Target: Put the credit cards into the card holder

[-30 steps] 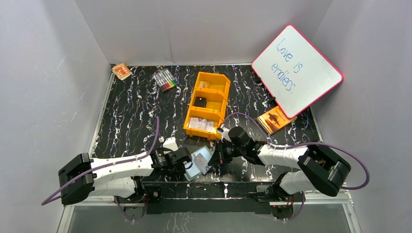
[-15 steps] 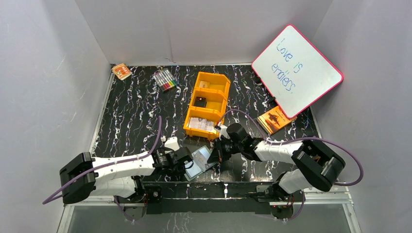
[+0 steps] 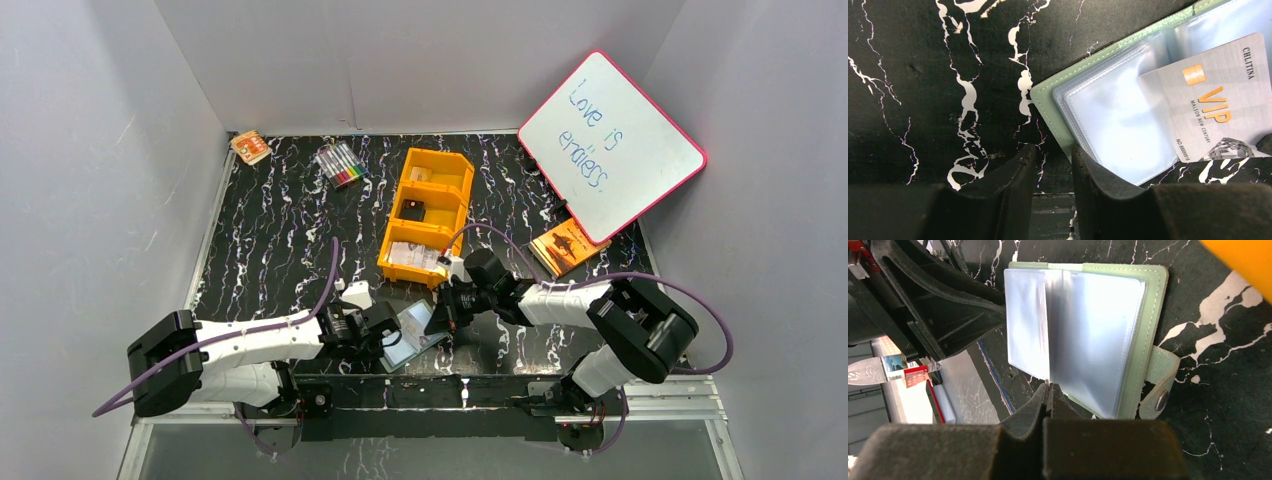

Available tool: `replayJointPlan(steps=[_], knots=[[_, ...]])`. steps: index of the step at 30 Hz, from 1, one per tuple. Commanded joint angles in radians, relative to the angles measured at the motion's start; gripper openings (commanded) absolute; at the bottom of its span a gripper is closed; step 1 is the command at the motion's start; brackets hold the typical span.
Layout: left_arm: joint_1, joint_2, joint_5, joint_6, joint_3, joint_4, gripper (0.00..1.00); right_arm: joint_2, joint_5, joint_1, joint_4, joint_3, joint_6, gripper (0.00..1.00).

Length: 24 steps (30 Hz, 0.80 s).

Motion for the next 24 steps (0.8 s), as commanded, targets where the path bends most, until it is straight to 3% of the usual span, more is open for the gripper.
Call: replayJointPlan(steps=[1, 24], knots=[[0.004, 0.037, -0.005, -0.001, -0.024, 0.001, 0.30, 0.010, -0.039, -0.002, 0.075, 0.009, 0.020, 0.00], [0.006, 0.039, 0.005, 0.000, -0.036, 0.016, 0.30, 0.077, 0.004, -0.001, 0.239, -0.065, 0.177, 0.00]])
